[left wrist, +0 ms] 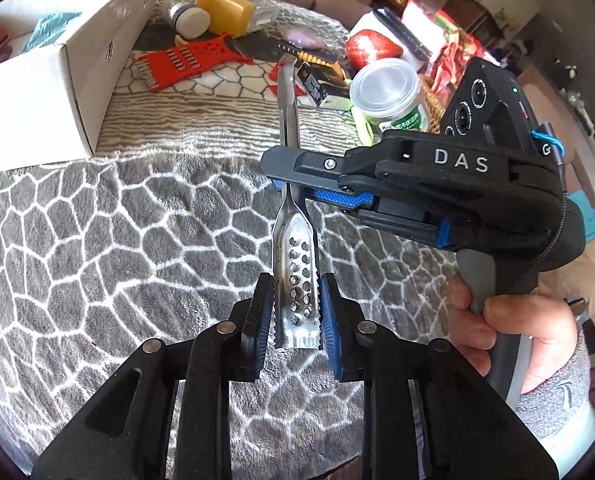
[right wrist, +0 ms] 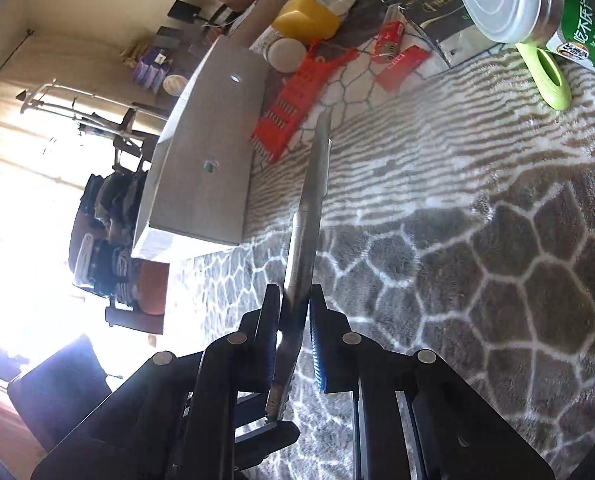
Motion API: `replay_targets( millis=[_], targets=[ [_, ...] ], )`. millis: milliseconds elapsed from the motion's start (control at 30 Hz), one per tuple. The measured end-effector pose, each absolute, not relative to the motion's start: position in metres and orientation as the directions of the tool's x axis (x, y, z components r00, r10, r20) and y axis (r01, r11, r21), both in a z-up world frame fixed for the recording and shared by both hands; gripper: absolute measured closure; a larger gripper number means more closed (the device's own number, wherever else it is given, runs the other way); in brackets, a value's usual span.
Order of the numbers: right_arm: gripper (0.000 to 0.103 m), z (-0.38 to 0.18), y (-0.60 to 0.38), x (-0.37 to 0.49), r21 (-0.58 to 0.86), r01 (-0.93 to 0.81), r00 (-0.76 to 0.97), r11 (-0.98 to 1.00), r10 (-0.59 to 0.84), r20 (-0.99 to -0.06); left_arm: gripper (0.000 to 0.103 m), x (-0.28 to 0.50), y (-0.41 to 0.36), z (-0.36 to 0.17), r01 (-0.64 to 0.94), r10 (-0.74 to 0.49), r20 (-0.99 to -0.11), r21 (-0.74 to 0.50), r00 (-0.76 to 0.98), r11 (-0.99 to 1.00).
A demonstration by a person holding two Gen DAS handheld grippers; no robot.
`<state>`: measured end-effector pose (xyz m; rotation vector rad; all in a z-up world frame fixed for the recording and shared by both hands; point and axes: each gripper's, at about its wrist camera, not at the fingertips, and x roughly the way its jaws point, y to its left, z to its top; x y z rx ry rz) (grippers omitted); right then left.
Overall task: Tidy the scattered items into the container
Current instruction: 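Carry the steel spatula into the box and open the left tool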
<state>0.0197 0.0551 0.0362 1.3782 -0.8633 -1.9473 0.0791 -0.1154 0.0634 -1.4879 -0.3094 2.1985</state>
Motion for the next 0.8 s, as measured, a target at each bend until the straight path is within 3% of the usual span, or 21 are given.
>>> replay_targets(
  millis=[133,467,633,800],
  targets=[
    [0.09,0.069,0.04,0.014,0.844,0.094,-0.296,-0.528,-0.824,-0.483,0.081,0.072,-0.146,0.099,-0.258,0.527,-0.771,-0.461,-0.358,-0.849],
    [0.09,0.171,-0.11,-0.067,0.803,0.287,-0.229,-0.522,-0.851,-0.472,0.081,0.003,-0.286,0.172,-0.181,0.471,-0.731,-0.443,-0.493,-0.878],
    [0.09,0.163,-0.199,-0.124,0.836,0.268,-0.182,-0.479,-0.877,-0.444,0.081,-0.051,-0.358,0.173,-0.131,0.361,-0.798,-0.341,-0.482,-0.931],
    [0.09,0.12,-0.267,-0.182,0.854,0.188,-0.148,-0.484,-0.874,-0.463,0.081,-0.107,-0.407,0.142,-0.086,0.316,-0.86,-0.308,-0.402,-0.947]
  ],
)
